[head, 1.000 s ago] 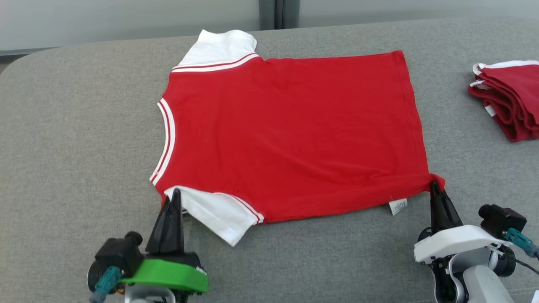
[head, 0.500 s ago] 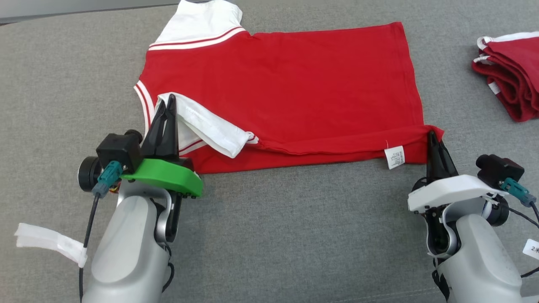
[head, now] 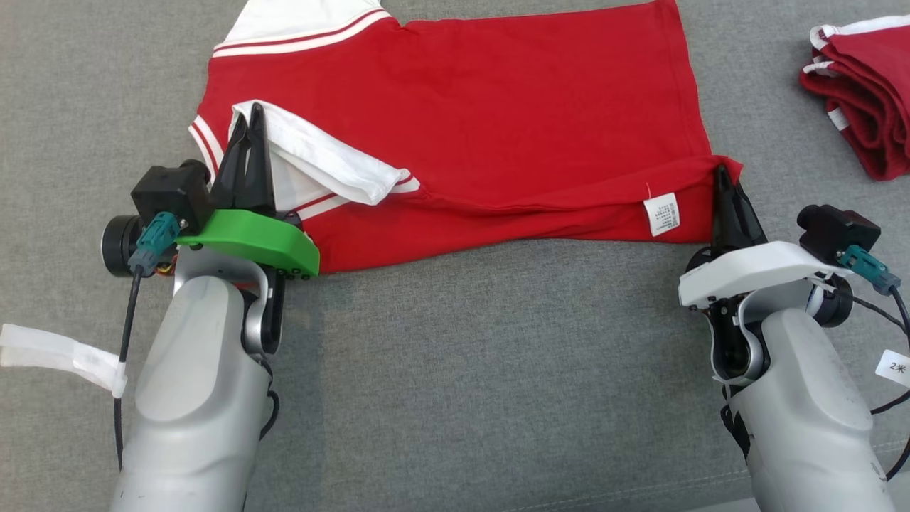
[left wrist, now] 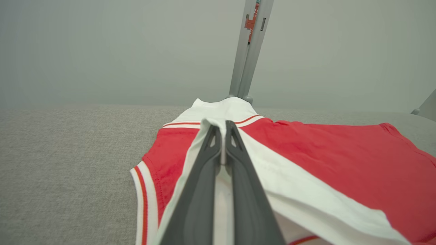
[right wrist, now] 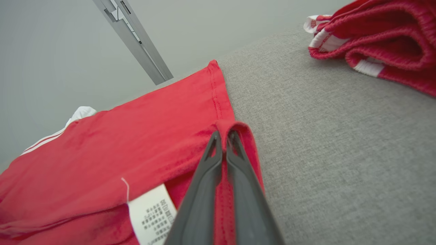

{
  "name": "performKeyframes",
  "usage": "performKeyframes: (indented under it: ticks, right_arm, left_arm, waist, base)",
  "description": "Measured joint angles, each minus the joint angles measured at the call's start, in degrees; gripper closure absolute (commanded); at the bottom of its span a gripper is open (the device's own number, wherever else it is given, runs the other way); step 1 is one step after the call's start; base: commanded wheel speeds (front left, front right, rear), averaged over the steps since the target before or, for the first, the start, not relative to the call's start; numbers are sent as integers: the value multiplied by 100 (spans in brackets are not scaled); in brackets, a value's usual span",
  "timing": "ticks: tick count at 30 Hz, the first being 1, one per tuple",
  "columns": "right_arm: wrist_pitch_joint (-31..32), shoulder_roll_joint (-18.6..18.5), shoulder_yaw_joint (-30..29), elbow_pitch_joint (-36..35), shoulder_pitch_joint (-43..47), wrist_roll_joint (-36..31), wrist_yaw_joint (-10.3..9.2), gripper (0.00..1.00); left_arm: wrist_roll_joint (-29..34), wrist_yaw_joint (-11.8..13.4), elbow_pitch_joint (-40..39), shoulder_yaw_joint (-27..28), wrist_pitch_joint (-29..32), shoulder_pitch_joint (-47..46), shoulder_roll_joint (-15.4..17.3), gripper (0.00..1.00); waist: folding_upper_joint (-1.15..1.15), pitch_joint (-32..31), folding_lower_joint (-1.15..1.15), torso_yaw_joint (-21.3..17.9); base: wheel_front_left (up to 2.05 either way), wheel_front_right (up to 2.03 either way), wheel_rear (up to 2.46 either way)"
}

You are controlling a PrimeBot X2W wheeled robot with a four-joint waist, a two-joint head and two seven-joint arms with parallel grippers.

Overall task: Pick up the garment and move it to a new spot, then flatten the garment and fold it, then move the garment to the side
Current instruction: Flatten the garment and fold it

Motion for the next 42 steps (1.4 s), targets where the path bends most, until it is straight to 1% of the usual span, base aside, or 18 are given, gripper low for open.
performKeyframes:
  ticks: [1, 3, 4, 5, 6, 7, 10, 13, 19, 22, 28, 32, 34, 38, 42]
  right_arm:
    - [0, 1, 11, -1, -25, -2, 0, 0]
    - [-1, 0, 41, 2, -76, -1, 0, 0]
    - [0, 1, 52, 1, -95, -1, 0, 0]
    - [-1, 2, 55, 1, -103, -12, 0, 0]
    - [-1, 2, 43, -12, -106, -44, 0, 0]
    - [-1, 1, 27, -29, -107, -48, 0, 0]
    - [-1, 0, 11, -186, -98, -64, 0, 0]
    - [-4, 0, -58, -536, 10, -152, 0, 0]
    - [-5, 3, -215, -1333, 460, -515, 0, 0]
    - [-5, -1, -283, -1597, 689, -776, 0, 0]
    - [71, 0, -359, -1815, 1106, -1063, 0, 0]
    - [316, 2, -445, -1926, 1396, -1165, 0, 0]
    - [441, 0, -481, -1986, 1543, -1199, 0, 0]
    - [675, -1, -468, -2118, 1759, -1196, 0, 0]
    - [818, 0, -413, -2246, 1825, -1176, 0, 0]
  left_arm:
    - [10, -20, 26, 7, 0, -50, -2, 100]
    - [36, -37, 83, 24, 0, -147, -4, 100]
    - [55, -40, 111, 36, 0, -194, -7, 81]
    - [67, -41, 125, 48, 0, -221, -8, 55]
    - [87, -49, 119, 62, 0, -249, -8, 7]
    - [119, -49, 85, 77, 0, -269, -9, 0]
    - [151, -48, -9, 123, 0, -282, -12, 0]
    - [126, -47, -144, 171, -1, -223, -13, 0]
    - [88, -41, -571, 391, -1, 137, -16, 0]
    - [44, -46, -797, 509, -2, 395, -18, 0]
    - [34, -100, -1005, 713, -9, 1116, -18, 0]
    - [25, -110, -843, 792, -8, 1619, -11, 0]
    - [-78, -142, -709, 793, 119, 1800, -10, 0]
    - [-428, -229, -471, 759, 610, 1981, -10, 0]
    - [-765, -250, -299, 738, 1011, 1990, -12, 0]
  waist:
    - [0, 24, 0, -5]
    - [0, 62, 0, -15]
    - [0, 79, 0, -21]
    - [0, 91, 0, -26]
    - [0, 103, 0, -32]
    - [0, 111, 0, -35]
    - [0, 106, 0, -39]
    - [0, 83, 0, -36]
    - [0, -20, 0, -17]
    - [0, -109, 0, 8]
    - [0, -395, 0, 82]
    - [0, -644, 0, 145]
    - [0, -763, 0, 177]
    - [0, -963, 0, 242]
    - [0, -992, 0, 256]
  base:
    - [0, 0, 0]
    - [0, 0, 0]
    - [0, 0, 0]
    - [0, 0, 0]
    - [0, 0, 0]
    - [0, 0, 0]
    - [0, 0, 0]
    - [0, 0, 0]
    - [0, 0, 0]
    - [0, 0, 0]
    - [0, 0, 0]
    - [0, 0, 0]
    - [0, 0, 0]
    - [0, 0, 0]
    - [0, 0, 0]
